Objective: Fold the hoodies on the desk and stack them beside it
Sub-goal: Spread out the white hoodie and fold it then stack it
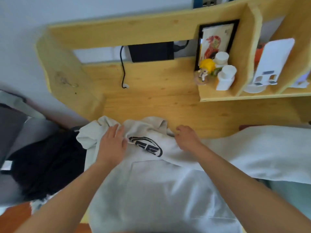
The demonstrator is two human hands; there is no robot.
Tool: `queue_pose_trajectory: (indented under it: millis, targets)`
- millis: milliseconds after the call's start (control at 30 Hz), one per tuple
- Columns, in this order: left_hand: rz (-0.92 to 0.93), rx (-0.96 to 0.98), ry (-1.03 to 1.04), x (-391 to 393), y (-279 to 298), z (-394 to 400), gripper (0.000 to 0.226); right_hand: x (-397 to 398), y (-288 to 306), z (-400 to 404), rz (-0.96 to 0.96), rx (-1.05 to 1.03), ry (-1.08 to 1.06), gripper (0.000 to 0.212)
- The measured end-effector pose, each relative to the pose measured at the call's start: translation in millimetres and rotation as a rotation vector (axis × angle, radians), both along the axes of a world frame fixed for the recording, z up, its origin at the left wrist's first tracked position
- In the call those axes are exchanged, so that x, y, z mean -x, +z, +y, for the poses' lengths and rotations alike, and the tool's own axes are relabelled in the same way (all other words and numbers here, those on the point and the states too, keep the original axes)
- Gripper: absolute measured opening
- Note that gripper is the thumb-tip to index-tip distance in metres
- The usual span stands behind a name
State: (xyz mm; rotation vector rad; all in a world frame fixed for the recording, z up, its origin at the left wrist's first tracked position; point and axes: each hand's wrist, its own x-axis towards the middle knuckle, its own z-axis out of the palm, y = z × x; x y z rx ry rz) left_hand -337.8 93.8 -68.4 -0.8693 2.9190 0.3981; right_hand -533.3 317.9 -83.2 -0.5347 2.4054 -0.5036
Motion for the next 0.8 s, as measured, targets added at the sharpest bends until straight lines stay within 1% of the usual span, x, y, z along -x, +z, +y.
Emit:
queue_pose_trajectory:
  millis: [67, 100, 167, 233, 267, 300, 333, 400, 433, 467, 533, 567, 600, 667, 733, 767, 800]
  targets:
    - [0.026, -0.004, -0.040, 18.8, -3.2, -28.9, 0.056, 13.5, -19.8, -34.0, -0.049, -0.052, -0.105, 0.047]
    - [0.023, -0.018, -0.081, 25.8, -7.1, -37.0, 0.059, 17.5, -30.0, -47.5, -0.057, -0.066, -0.131, 0.053]
    - [0.001, -0.047, -0.215, 27.1, -22.7, -42.2, 0.062, 16.0, -43.7, -71.1, -0.154, -0.054, -0.105, 0.065]
    - [-0.024, -0.088, -0.315, 8.9, -41.8, -33.2, 0.060, 8.6, -47.8, -87.0, -0.255, -0.049, -0.048, 0.061]
    - [-0.036, -0.118, -0.322, -2.7, -47.5, -26.2, 0.060, 5.9, -43.8, -90.5, -0.265, -0.059, -0.030, 0.054]
    - [-0.048, -0.151, -0.309, -14.0, -50.8, -21.1, 0.060, 5.0, -36.6, -92.5, -0.232, -0.064, -0.022, 0.046]
    - [-0.058, -0.174, -0.300, -22.6, -52.3, -18.6, 0.059, 5.6, -23.3, -94.4, -0.162, -0.046, -0.021, 0.035]
    - [-0.052, -0.187, -0.295, -32.8, -48.1, -20.2, 0.058, 7.1, 12.7, -99.2, 0.054, 0.040, -0.025, 0.012]
    - [-0.032, -0.187, -0.294, -35.2, -44.4, -23.3, 0.058, 5.4, 33.3, -101.2, 0.200, 0.113, -0.009, 0.009]
    - [-0.006, -0.186, -0.291, -36.8, -41.9, -27.1, 0.058, 2.1, 54.5, -101.6, 0.376, 0.217, 0.027, 0.011]
    - [0.035, -0.193, -0.263, -38.2, -34.7, -34.5, 0.057, -7.5, 93.8, -96.9, 0.742, 0.463, 0.120, 0.032]
    - [0.054, -0.208, -0.235, -38.4, -33.2, -38.2, 0.054, -11.7, 111.1, -92.0, 0.900, 0.549, 0.161, 0.039]
    - [0.084, -0.244, -0.191, -38.1, -32.3, -40.8, 0.048, -17.1, 125.5, -85.0, 1.003, 0.585, 0.202, 0.042]
    - [0.159, -0.394, -0.046, -35.3, -25.9, -44.7, 0.030, -34.5, 133.6, -66.5, 1.103, 0.540, 0.286, 0.041]
    - [0.216, -0.534, 0.107, -33.6, -17.2, -43.5, 0.028, -57.4, 106.0, -31.9, 1.074, 0.334, 0.414, 0.044]
    - [0.222, -0.576, 0.167, -33.8, -12.9, -39.8, 0.028, -72.1, 87.3, -11.4, 0.944, 0.192, 0.520, 0.048]
    - [0.213, -0.610, 0.197, -35.4, -9.8, -34.7, 0.029, -88.4, 71.0, 9.1, 0.705, 0.029, 0.642, 0.050]
